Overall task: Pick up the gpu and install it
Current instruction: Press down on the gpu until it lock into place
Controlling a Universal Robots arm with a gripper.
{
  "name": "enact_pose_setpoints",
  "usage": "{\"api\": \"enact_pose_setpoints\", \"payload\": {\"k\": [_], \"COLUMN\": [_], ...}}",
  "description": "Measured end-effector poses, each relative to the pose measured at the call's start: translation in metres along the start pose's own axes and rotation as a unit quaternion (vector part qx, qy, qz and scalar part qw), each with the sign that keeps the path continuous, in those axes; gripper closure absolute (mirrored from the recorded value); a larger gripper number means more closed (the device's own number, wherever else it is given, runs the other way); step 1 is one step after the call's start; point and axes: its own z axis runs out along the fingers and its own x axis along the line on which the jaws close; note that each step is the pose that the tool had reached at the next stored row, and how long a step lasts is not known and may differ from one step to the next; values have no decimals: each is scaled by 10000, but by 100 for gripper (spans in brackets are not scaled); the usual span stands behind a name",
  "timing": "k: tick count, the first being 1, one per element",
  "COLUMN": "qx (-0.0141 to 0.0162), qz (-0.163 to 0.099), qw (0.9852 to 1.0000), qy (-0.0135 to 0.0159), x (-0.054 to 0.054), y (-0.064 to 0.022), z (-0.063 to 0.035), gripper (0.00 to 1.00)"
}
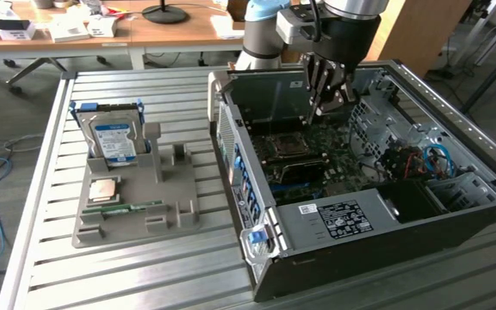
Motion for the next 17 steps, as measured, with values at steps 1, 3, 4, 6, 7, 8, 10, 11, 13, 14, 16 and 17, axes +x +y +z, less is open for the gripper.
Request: {"api": "enact_pose_setpoints", "payload": {"k": [1, 3, 4, 6, 7, 8, 10, 11, 13, 14, 16, 17], "qx": [0, 0, 0, 0, -3, -16, -46, -62, -71, -75, -98, -111], "qz": [0, 0, 0, 0, 1, 9, 30, 38, 54, 65, 86, 94], "qw": [10000, 10000, 10000, 10000, 10000, 10000, 10000, 10000, 10000, 10000, 9999, 9999], "qy": [0, 0, 0, 0, 0, -1, 1, 2, 3, 3, 3, 5], "x": [0, 0, 0, 0, 0, 0, 0, 0, 1, 0, 0, 0], "y": [0, 0, 0, 0, -1, -7, -15, -20, -23, -29, -41, -47], "z": [0, 0, 0, 0, 0, 1, 1, 1, 0, 2, 3, 3], "gripper": [89, 89, 89, 89, 89, 89, 89, 89, 89, 89, 89, 89]}}
